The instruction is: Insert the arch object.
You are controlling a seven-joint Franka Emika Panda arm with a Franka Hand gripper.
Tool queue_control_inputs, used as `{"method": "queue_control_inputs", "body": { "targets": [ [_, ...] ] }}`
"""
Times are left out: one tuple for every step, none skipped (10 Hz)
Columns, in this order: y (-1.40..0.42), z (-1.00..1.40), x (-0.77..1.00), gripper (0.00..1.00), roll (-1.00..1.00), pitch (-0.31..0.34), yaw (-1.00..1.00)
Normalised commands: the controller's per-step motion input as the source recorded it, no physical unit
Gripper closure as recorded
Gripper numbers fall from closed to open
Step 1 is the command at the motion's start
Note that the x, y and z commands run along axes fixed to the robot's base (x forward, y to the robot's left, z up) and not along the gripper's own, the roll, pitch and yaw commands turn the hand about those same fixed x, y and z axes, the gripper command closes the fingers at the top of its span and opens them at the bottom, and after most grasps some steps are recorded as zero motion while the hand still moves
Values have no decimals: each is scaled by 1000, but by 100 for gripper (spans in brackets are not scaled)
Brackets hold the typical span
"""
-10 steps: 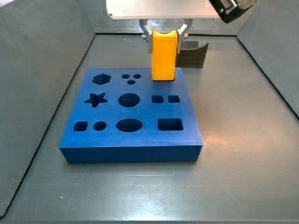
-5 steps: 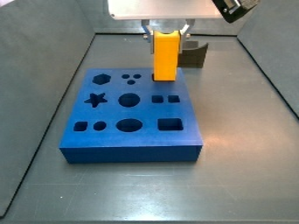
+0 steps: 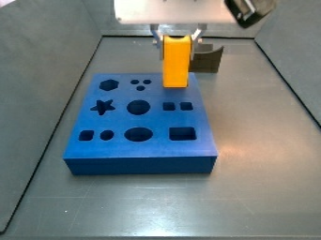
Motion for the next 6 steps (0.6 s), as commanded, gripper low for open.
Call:
{"method": "queue_control_inputs", "body": {
  "targets": [
    [0, -603, -66, 100, 33, 0, 0],
    [0, -631, 0, 100, 0, -6, 0],
    [0, -657, 0, 100, 0, -16, 0],
    [0, -663, 0, 100, 0, -1, 0],
    [0, -711, 0, 100, 56, -21, 0],
    [0, -763, 0, 100, 70, -64, 74]
  ]
}}
